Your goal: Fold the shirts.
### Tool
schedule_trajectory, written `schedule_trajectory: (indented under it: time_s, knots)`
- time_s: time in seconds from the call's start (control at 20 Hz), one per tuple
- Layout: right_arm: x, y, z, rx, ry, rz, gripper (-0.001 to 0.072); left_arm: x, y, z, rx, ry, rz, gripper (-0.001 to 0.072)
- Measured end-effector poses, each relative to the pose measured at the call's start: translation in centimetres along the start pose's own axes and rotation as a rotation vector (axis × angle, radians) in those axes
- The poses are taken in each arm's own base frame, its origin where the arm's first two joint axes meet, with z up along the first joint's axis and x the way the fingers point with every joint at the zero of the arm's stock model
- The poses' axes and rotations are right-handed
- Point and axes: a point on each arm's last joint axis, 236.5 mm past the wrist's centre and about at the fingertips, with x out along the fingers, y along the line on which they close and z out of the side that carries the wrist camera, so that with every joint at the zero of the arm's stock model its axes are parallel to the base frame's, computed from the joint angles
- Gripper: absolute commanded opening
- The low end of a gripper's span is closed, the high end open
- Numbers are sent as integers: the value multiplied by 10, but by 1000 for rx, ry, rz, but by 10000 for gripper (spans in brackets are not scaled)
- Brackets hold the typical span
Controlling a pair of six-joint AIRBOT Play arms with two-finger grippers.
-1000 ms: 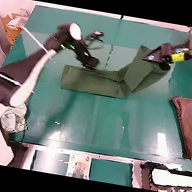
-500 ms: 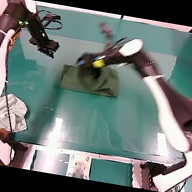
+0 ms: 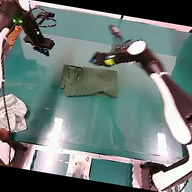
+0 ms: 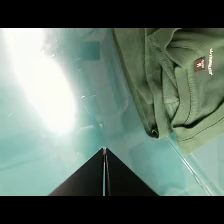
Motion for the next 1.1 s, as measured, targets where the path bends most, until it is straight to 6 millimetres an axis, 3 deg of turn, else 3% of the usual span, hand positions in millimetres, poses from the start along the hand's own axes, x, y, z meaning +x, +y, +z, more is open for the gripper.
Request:
schedule_trajectory:
  time_s: [0.1,0.2,0.3,0.4,0.5,0.6,0.65,0.75,0.8,0.85,1.0,1.1]
  knots:
    - [-33,-65,-5,118,21,-58,496,0,0,1,0,-3,0,20]
    - [-49,-115,-30,241,69,-86,496,0,1,1,-1,-4,1,20]
    - [-48,-144,-57,346,110,-74,495,0,1,2,-1,-8,2,20]
    - [-34,-154,-82,415,155,-22,495,0,0,3,0,-13,-1,19]
    - [-13,-151,-97,463,184,48,493,0,-1,4,0,-18,-8,20]
    - [9,-135,-101,489,191,135,488,0,-3,5,1,-22,-14,20]
    - [19,-125,-102,499,194,176,452,0,-4,5,2,-23,-17,20]
    - [37,-109,-102,484,195,207,202,0,-4,6,2,-25,-18,20]
    - [45,-102,-101,470,196,214,39,0,-4,6,1,-24,-18,20]
    - [50,-94,-98,452,194,225,14,1,-4,5,2,-22,-21,19]
    - [42,-61,-70,378,167,286,12,5,-5,2,-2,-6,-26,20]
    - [10,-40,-32,317,102,317,12,7,-5,0,-2,3,-29,20]
